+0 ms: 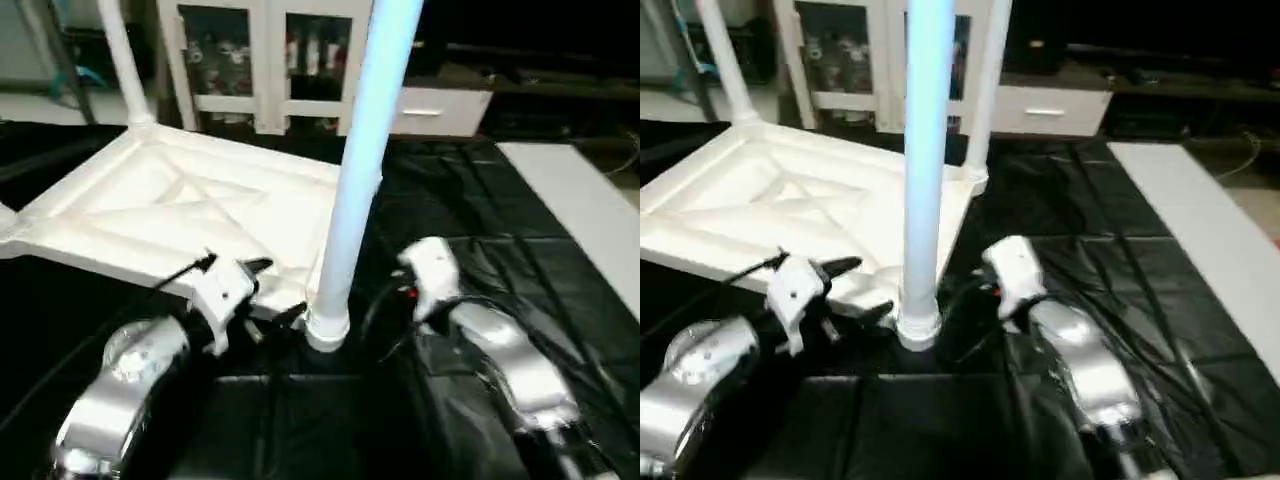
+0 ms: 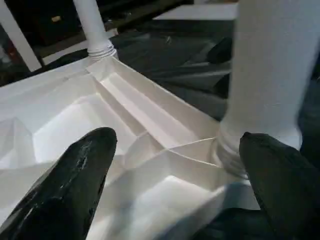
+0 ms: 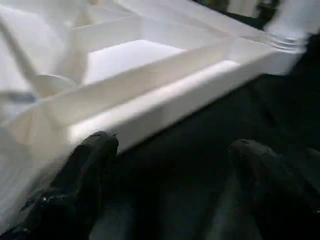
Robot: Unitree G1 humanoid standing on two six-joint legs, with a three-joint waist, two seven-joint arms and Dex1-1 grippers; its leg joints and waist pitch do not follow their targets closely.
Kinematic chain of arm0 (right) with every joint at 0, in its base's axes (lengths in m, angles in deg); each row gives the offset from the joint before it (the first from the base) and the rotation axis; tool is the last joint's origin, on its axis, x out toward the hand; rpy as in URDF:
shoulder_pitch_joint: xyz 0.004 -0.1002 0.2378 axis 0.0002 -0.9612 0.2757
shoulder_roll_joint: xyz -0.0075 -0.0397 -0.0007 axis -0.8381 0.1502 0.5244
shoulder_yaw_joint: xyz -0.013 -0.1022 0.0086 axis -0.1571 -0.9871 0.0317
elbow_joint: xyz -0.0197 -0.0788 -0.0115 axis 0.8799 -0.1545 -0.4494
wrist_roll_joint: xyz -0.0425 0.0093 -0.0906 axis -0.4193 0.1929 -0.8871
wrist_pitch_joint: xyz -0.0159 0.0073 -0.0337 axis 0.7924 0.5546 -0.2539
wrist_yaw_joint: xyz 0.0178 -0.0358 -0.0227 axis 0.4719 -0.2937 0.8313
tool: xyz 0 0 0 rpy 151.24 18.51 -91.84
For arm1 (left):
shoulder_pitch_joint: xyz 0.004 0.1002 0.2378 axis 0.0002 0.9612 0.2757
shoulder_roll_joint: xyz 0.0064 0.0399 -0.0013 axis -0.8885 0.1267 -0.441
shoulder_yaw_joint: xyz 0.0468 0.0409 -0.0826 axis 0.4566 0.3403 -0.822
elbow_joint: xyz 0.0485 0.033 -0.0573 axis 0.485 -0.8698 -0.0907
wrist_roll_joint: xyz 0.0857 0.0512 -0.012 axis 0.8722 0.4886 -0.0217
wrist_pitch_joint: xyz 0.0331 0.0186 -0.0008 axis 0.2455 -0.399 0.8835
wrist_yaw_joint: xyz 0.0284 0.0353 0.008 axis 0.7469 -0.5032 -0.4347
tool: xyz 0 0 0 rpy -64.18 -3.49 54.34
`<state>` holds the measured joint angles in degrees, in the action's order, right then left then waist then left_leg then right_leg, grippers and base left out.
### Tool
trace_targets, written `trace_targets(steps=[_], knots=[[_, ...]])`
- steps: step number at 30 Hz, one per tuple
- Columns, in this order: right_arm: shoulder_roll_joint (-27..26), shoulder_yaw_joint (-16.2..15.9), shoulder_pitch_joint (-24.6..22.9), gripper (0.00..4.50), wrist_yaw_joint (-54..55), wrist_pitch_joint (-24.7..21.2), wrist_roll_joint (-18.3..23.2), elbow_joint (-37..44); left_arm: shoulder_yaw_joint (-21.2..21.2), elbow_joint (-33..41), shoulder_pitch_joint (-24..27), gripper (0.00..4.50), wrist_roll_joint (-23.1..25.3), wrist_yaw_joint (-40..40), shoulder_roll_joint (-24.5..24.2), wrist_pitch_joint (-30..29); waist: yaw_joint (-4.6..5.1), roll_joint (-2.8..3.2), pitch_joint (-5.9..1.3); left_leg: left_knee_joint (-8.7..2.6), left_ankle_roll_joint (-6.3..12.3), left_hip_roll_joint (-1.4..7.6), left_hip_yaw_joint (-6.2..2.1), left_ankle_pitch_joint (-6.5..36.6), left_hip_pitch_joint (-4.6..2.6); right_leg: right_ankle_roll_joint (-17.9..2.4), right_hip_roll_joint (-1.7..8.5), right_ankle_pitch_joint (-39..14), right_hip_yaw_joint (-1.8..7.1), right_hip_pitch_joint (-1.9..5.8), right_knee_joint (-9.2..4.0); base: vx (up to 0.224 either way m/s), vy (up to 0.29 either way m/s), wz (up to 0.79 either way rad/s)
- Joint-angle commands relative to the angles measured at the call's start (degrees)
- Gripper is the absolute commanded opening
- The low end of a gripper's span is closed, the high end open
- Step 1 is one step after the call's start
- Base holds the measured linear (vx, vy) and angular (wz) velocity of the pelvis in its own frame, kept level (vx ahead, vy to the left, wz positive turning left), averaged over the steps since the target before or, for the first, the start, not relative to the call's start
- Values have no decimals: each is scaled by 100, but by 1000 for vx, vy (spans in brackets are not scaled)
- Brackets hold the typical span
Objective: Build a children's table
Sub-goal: Rotate table base
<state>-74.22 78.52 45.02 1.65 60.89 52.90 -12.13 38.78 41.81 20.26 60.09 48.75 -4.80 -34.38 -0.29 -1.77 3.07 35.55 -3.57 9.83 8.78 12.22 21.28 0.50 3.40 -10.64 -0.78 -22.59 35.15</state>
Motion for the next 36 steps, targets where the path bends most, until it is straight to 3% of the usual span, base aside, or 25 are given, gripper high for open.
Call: trace_targets(steps=[1,2,4,5,6,7,8,10,13,17,20,23,24,25,26,27,28,29,31,33,34,36], knots=[[145,277,-115,404,-41,-50,114,333,23,-158,-127,444,-51,311,-112,66,-1,115,-333,-538,-167,233,-49,1537,-98,-944,307,-1105,209,141,-415,57,-12,2],[380,415,-420,404,-225,-102,214,712,-27,-333,-297,444,-212,661,-253,6,-3,157,-350,-538,-100,221,-50,1053,-22,-1073,302,-481,195,226,-337,64,-11,-2],[869,562,-896,404,-742,-227,472,1279,-30,-531,-560,444,-478,1282,-502,-154,-66,172,-378,-488,17,232,-19,789,-89,-1165,281,52,193,224,-305,64,-6,-3],[914,576,-938,404,-788,-230,494,1320,-24,-542,-577,444,-493,1320,-515,-166,-70,167,-385,-485,125,226,-28,600,-45,-1267,289,354,183,273,-264,52,4,-3],[1033,614,-1049,404,-909,-237,552,1429,-6,-572,-624,444,-534,1423,-552,-197,-76,225,-377,-486,150,220,-29,602,-41,-1324,296,376,176,261,-257,52,4,-3],[1215,652,-1189,404,-1106,-249,628,1575,10,-634,-720,444,-620,1624,-621,-291,-62,214,-375,-488,194,230,-22,695,-48,-1394,309,261,174,278,-278,0,0,0],[1581,770,-1453,404,-1535,-260,798,1827,57,-714,-941,444,-799,2044,-765,-535,-72,250,-359,-494,211,236,-2,890,-83,-1428,307,27,177,260,-326,0,0,0],[1791,891,-1588,404,-1790,-354,954,1999,85,-785,-1122,444,-958,2369,-885,-783,-69,256,-332,-511,221,240,-8,1146,-71,-1479,322,-398,179,266,-337,0,0,0],[2151,966,-1734,404,-2164,-411,1103,2178,276,-953,-1394,444,-922,2787,-1012,-789,-52,258,-277,-540,124,249,-19,1635,-98,-1340,341,-1483,189,230,-437,0,0,0],[2431,738,-1467,404,-2384,-652,1198,2461,775,-1357,-1779,444,-581,3358,-1017,-505,-46,277,-263,-556,42,257,-36,1780,-110,-1129,359,-2108,197,195,-500,0,0,0],[2420,652,-1242,404,-2384,-806,1266,2588,979,-1637,-1948,444,-350,3355,-894,-328,-24,266,-278,-547,-16,256,-37,1746,-103,-1095,361,-2186,192,185,-497,0,0,0],[2461,558,-1112,404,-2450,-890,1314,2693,1159,-1995,-2098,444,-55,3245,-766,-61,-35,201,-279,-535,32,256,-33,1651,-90,-1027,364,-2292,197,182,-509,0,0,0],[2478,540,-1098,404,-2464,-898,1320,2709,1180,-2064,-2123,428,-12,3218,-740,-16,-44,219,-285,-526,22,259,-28,1663,-114,-1016,368,-2328,198,164,-518,0,0,0],[2530,466,-1014,404,-2520,-942,1333,2751,1244,-2396,-2268,417,152,3063,-623,168,-27,140,-298,-518,38,266,-19,1619,-103,-1017,366,-2281,197,170,-523,0,0,0],[2543,454,-991,404,-2537,-957,1338,2758,1259,-2495,-2319,409,184,3011,-586,204,-47,176,-298,-523,32,257,-29,1535,-90,-1015,368,-2231,192,186,-496,0,0,0],[2559,437,-967,404,-2567,-976,1347,2760,1305,-2589,-2371,409,245,3004,-576,260,-46,150,-305,-516,50,262,-18,1503,-98,-1016,370,-2202,196,171,-505,0,0,0],[2579,417,-952,404,-2593,-991,1347,2766,1342,-2677,-2414,406,304,3011,-572,322,-50,168,-312,-519,55,272,-28,1439,-89,-1046,382,-2084,199,180,-486,0,0,0],[2645,365,-928,404,-2671,-1010,1328,2780,1425,-2855,-2504,383,419,3064,-580,411,-46,76,-315,-520,93,277,-18,1323,-60,-1045,375,-1941,195,198,-482,0,0,0],[2689,322,-907,404,-2723,-1035,1326,2792,1477,-3034,-2588,366,510,3113,-586,503,-76,135,-330,-511,122,286,-12,1238,-90,-1118,388,-1681,201,183,-455,0,0,0],[2727,290,-884,404,-2761,-1064,1342,2799,1508,-3231,-2682,365,600,3132,-583,620,-71,63,-342,-503,179,284,-2,1078,-61,-1171,381,-1392,191,214,-422,0,0,0],[2751,275,-887,404,-2783,-1068,1343,2799,1557,-3357,-2744,351,692,3150,-605,711,-88,86,-342,-496,213,277,2,1017,-64,-1181,386,-1319,189,210,-417,0,0,0],[2795,256,-884,404,-2816,-1068,1333,2793,1600,-3566,-2846,327,818,3159,-608,878,-92,74,-361,-480,257,283,8,852,-56,-1248,393,-1021,190,231,-388,0,0,0]])
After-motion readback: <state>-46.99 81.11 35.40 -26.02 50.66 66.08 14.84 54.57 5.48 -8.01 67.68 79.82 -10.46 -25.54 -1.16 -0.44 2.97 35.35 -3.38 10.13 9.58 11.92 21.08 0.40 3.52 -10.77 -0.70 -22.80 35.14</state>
